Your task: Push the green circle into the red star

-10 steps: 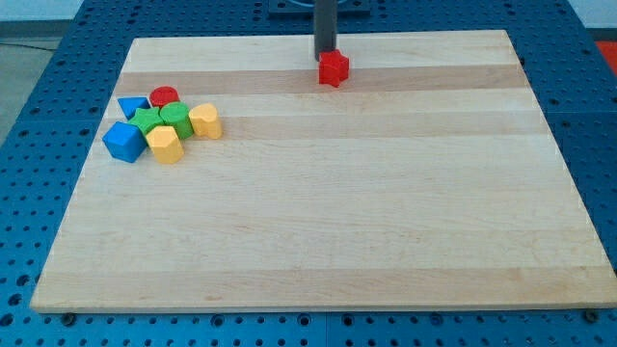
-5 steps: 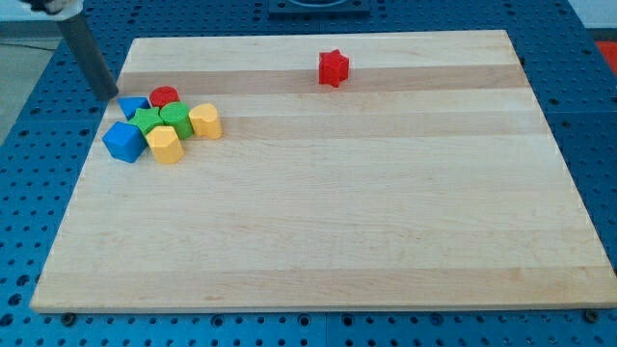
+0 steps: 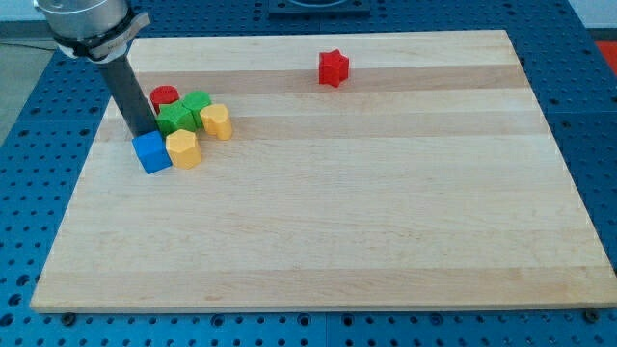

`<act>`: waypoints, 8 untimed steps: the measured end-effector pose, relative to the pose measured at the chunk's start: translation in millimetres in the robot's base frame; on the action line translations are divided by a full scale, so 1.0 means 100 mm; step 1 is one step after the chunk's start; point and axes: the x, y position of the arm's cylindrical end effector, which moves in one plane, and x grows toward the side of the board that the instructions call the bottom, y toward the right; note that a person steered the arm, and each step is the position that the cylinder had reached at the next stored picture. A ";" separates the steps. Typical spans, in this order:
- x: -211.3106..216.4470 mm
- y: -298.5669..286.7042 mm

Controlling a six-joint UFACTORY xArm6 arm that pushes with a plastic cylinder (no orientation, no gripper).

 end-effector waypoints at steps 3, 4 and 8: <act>-0.25 0.70; -0.43 1.18; -0.83 0.94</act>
